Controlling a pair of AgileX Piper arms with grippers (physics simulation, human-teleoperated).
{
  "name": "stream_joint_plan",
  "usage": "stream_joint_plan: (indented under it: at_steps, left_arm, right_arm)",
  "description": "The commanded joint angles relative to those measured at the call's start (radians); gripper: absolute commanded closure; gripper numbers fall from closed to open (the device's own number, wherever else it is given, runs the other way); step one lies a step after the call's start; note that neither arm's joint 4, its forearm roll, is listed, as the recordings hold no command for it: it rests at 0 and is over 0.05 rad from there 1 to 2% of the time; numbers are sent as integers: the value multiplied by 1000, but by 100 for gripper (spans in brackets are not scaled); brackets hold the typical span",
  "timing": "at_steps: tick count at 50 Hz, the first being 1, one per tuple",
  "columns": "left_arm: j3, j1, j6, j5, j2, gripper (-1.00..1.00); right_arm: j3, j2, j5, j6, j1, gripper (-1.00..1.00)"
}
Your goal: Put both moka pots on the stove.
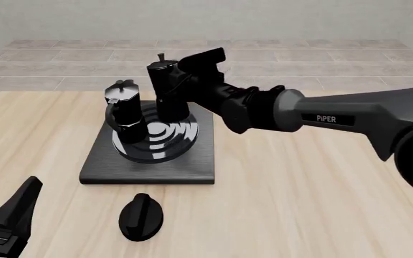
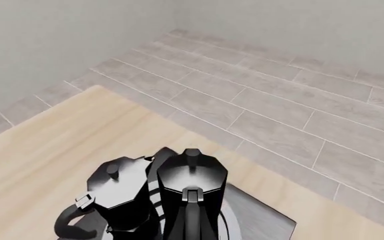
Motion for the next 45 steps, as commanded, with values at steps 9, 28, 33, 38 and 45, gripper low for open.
stream_joint_plan:
  at_steps: [9,28,33,38,45]
  left_arm:
    - [0,0,0,0,0,-100]
    - [0,0,0,0,0,-100]
    - [0,0,0,0,0,-100]
    - [0,0,0,0,0,-100]
    - [0,0,0,0,0,-100]
  right_arm:
    - [-61,26,-1,29,7,100]
    - [-89,80,58,79,9,100]
    - [-82,79,59,87,8,100]
    - [-81,83,73,97,11,100]
    - [-72,83,92,100,12,100]
